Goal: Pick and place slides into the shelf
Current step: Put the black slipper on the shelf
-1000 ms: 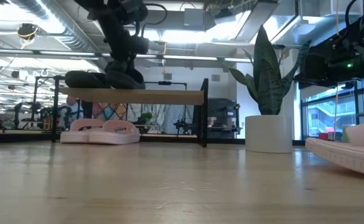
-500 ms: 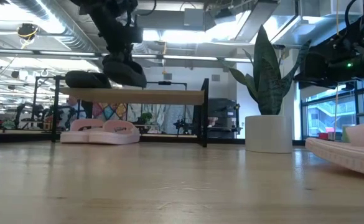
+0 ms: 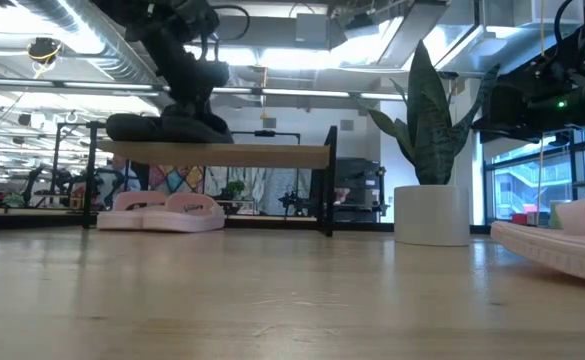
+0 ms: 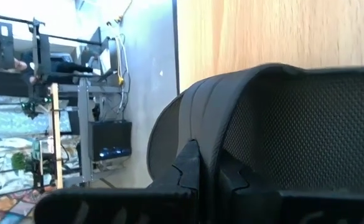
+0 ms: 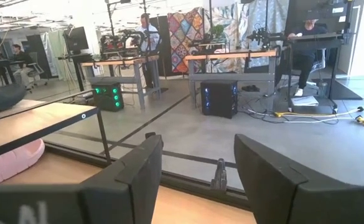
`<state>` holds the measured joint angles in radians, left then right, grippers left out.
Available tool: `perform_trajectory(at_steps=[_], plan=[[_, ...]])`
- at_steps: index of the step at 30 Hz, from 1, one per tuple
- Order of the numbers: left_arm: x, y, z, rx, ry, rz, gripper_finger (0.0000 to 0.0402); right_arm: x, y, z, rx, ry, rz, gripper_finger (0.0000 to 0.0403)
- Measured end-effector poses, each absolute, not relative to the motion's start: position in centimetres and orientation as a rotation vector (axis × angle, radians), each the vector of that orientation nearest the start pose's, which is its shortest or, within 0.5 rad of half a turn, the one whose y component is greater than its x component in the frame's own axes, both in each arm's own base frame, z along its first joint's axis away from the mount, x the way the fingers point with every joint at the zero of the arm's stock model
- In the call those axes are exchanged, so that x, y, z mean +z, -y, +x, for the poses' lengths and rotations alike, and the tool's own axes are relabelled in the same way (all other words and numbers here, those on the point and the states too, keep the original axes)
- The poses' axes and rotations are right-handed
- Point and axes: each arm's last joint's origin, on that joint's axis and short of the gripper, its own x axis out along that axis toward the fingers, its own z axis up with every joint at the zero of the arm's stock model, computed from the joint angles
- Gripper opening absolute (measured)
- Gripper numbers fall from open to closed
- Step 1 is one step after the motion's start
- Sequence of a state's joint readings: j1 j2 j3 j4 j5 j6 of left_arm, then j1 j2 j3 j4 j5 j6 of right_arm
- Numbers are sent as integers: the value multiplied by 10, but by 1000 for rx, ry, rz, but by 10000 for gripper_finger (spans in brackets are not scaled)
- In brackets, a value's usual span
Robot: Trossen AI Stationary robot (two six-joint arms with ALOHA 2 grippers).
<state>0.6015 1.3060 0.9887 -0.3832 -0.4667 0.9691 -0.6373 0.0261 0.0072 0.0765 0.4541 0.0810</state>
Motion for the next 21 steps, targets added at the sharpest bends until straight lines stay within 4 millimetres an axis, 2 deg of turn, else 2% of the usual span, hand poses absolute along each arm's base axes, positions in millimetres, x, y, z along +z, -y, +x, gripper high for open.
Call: perform_trajectory(at_steps=[7, 13, 21], plan=[[275, -167, 216, 598, -1172, 766, 2, 171, 67, 69, -1087, 116, 87, 200], [282, -164, 210, 603, -1168, 796, 2, 171, 67, 69, -1086, 118, 88, 200], [289, -170, 199, 589, -1145, 805, 2, 171, 67, 69, -1086, 117, 88, 200]])
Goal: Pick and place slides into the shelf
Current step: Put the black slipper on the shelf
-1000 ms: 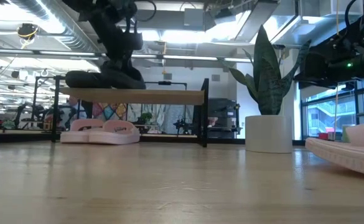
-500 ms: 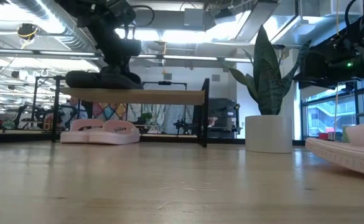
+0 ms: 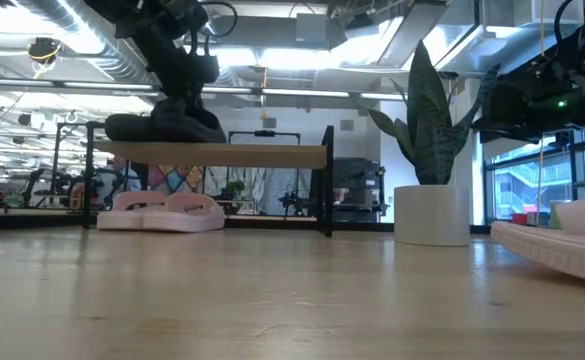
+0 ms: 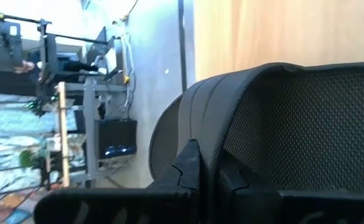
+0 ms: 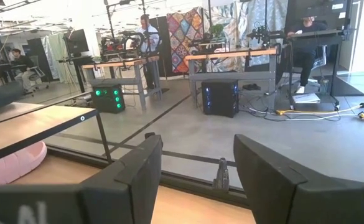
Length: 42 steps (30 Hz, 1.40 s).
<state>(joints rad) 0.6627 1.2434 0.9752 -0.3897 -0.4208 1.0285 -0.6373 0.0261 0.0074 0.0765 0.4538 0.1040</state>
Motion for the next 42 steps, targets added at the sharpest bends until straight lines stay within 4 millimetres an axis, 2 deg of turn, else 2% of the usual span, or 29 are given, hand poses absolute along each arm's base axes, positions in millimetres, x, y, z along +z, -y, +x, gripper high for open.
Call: perform_trajectory(at_steps=[13, 20, 30, 42], plan=[[288, -178, 193, 561, -1116, 771, 3, 171, 67, 69, -1087, 117, 88, 200], [281, -180, 195, 540, -1141, 764, 3, 171, 67, 69, -1087, 117, 87, 200], [281, -180, 195, 553, -1148, 758, 42, 171, 67, 69, -1087, 117, 87, 200], [280, -179, 196, 549, -1146, 760, 51, 171, 67, 69, -1087, 115, 86, 200]])
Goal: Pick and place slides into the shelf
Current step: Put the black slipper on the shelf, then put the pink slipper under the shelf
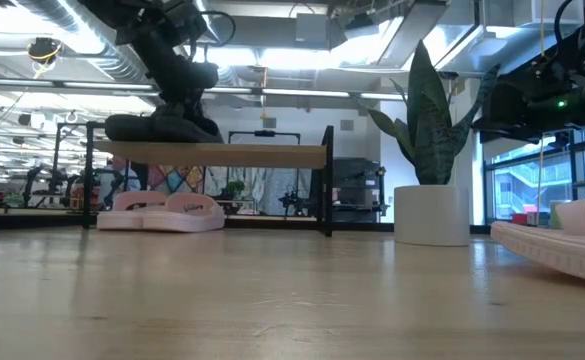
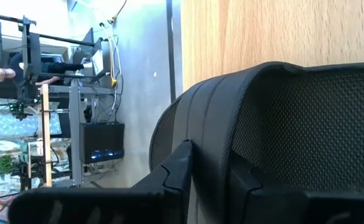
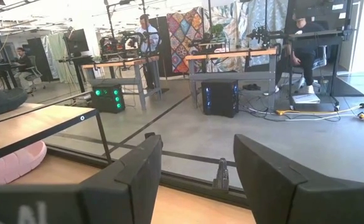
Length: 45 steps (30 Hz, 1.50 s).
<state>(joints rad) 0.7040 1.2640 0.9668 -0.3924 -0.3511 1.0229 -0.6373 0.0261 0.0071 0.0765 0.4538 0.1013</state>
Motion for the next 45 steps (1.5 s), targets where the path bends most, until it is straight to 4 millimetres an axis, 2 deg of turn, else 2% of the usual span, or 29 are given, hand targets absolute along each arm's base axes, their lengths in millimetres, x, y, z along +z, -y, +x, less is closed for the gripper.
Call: perform_trajectory(at_steps=[6, 15, 19, 30, 39, 45], plan=[[280, -179, 196, 537, -1138, 758, 60, 171, 67, 69, -1086, 116, 87, 200], [280, -173, 201, 514, -1107, 746, 137, 171, 67, 69, -1086, 114, 84, 200], [280, -170, 204, 517, -1093, 734, 153, 171, 67, 69, -1086, 114, 83, 200], [288, -160, 201, 578, -1044, 662, 157, 171, 67, 69, -1086, 111, 77, 200], [290, -144, 194, 560, -1066, 578, 157, 171, 67, 70, -1085, 99, 61, 200], [306, -128, 188, 603, -966, 560, 157, 171, 68, 70, -1086, 93, 61, 200]])
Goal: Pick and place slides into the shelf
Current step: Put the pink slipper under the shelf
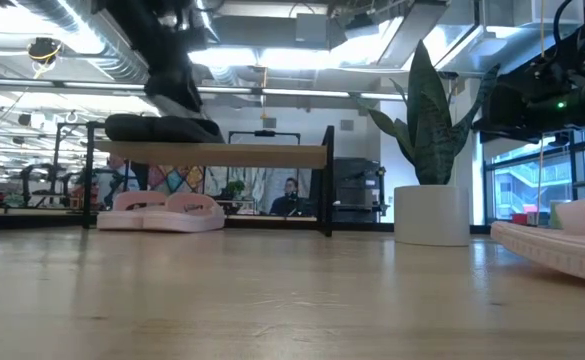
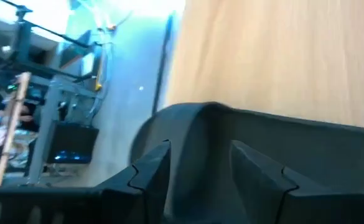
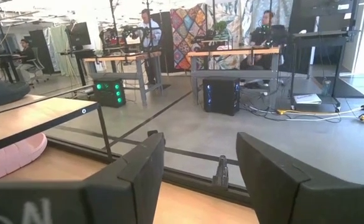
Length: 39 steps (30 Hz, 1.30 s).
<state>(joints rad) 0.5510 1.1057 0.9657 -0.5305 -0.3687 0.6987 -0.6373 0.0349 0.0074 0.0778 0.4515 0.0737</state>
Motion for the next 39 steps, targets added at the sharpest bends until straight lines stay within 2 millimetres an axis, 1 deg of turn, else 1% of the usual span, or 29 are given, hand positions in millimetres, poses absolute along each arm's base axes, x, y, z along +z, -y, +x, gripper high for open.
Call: perform_trajectory(at_steps=[3, 5, 11, 16, 20, 23, 26, 29, 31, 34, 39], plan=[[318, -115, 181, 648, -884, 538, 157, 170, 68, 70, -1086, 91, 62, 200], [327, -106, 175, 661, -805, 491, 157, 170, 68, 70, -1087, 90, 61, 200], [348, -79, 158, 676, -546, 249, 157, 170, 68, 70, -1087, 90, 61, 200], [356, -69, 149, 700, -409, 43, 157, 170, 68, 70, -1087, 89, 59, 200], [357, -65, 145, 710, -367, -56, 157, 170, 68, 70, -1087, 91, 64, 200], [356, -63, 146, 690, -346, -136, 157, 170, 67, 70, -1077, 118, 108, 200], [359, -61, 148, 685, -288, -212, 157, 171, 66, 73, -965, 109, 103, 200], [364, -55, 152, 644, -241, -196, 154, 172, 63, 76, -830, 107, 78, 200], [368, -51, 155, 607, -208, -164, 152, 178, 62, 76, -799, 115, 75, 200], [372, -47, 156, 584, -179, -118, 152, 193, 60, 73, -785, 145, 55, 200], [375, -43, 150, 602, -153, -77, 151, 232, 51, 64, -766, 161, -24, 200]])
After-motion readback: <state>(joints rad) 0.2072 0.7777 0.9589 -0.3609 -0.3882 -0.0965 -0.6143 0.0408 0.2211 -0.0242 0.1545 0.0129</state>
